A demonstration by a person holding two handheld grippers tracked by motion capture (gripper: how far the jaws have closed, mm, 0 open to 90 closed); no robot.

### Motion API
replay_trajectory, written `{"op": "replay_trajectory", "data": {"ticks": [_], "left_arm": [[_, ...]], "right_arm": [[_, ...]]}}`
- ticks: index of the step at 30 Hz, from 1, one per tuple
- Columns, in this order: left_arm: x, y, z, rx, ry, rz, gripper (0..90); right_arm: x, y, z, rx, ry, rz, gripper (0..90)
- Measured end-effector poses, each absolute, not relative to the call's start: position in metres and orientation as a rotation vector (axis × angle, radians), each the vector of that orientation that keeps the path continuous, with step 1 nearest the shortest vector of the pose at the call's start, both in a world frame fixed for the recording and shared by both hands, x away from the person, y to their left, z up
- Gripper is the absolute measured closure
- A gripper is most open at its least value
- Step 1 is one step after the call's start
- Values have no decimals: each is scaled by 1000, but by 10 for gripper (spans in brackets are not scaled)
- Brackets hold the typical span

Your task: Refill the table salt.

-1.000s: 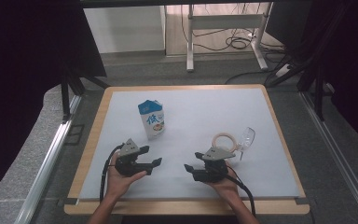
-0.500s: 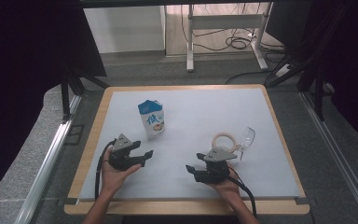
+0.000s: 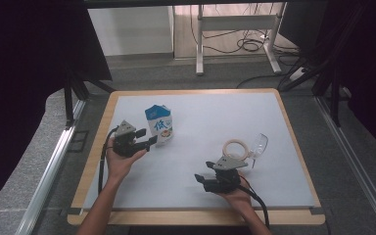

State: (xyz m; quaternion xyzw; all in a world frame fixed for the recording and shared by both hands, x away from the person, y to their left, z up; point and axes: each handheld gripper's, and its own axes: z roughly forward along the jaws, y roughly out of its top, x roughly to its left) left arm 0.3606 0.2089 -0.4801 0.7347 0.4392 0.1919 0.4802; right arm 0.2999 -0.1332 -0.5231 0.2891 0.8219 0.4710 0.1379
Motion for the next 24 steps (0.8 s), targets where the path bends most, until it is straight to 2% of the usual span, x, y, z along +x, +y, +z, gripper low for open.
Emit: {"op": "replay_trajectory", "data": {"ticks": [6, 13, 17, 21, 24], "left_arm": [[377, 209, -473, 1764, 1068, 468, 468], [392, 206, -466, 1746, 1047, 457, 575], [398, 203, -465, 1756, 1033, 442, 668], [399, 200, -466, 1761, 1012, 432, 819], [399, 200, -466, 1757, 1007, 421, 887]], "right_arm": [[300, -132, -525, 835, 2388, 1353, 355], [301, -132, -526, 839, 2390, 1344, 353], [301, -133, -527, 842, 2392, 1339, 352], [302, -133, -528, 846, 2393, 1340, 352], [301, -133, -528, 845, 2392, 1338, 352]]}}
